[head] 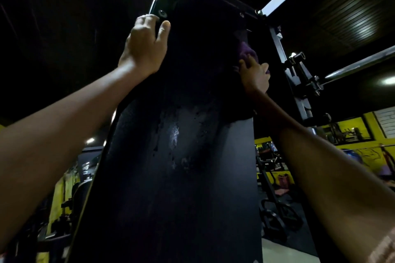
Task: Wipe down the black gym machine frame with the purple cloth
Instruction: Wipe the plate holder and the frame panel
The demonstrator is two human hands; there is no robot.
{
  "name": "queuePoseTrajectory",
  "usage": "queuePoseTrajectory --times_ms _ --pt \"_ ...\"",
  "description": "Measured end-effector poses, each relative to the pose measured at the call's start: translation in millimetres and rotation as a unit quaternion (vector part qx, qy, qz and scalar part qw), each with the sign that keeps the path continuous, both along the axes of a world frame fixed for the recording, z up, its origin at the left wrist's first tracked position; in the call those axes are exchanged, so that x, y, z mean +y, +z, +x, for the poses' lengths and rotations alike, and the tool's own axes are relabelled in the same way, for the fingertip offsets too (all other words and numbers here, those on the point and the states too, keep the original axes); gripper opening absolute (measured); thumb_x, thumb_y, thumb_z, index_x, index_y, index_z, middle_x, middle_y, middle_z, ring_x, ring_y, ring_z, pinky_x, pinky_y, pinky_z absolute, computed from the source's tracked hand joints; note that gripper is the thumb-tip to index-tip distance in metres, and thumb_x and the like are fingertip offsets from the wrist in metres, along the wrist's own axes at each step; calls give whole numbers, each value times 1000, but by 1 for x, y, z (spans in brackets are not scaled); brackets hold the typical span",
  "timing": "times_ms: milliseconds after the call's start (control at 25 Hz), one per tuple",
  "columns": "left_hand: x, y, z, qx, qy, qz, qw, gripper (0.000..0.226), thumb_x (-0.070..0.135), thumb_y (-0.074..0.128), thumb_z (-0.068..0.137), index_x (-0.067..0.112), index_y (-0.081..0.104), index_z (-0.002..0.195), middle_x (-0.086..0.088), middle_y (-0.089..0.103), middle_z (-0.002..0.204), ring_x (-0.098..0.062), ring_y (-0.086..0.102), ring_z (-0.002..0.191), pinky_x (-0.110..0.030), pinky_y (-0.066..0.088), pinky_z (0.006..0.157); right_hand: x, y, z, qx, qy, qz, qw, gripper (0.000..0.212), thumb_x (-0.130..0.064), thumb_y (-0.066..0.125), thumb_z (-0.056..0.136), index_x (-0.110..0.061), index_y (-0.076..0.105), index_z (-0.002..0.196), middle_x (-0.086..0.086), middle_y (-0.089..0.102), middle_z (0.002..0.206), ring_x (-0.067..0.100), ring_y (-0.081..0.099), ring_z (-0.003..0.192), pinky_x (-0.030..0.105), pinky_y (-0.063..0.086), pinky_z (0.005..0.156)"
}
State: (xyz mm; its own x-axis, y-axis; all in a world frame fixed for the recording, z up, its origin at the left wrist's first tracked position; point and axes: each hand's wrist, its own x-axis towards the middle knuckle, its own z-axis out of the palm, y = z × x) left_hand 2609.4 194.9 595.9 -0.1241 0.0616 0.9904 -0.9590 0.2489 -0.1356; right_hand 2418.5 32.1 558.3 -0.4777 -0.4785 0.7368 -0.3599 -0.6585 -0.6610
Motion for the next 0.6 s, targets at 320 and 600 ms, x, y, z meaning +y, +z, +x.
queuePoseTrajectory --times_ms 320,600 --pt "15 -10 2 -1 44 138 989 49 42 41 100 12 43 139 -11 11 160 -32 20 143 -39 21 116 27 -84 20 163 -37 -161 973 46 -47 47 95 -42 40 140 6 35 141 26 38 124 37 40 92" --pt "18 -25 11 -28 29 151 988 45 34 43 100 15 41 141 -10 6 160 -28 11 145 -34 12 116 48 -72 47 76 -34 -65 994 48 -51 39 96 -43 34 143 7 28 145 32 32 126 45 36 103"
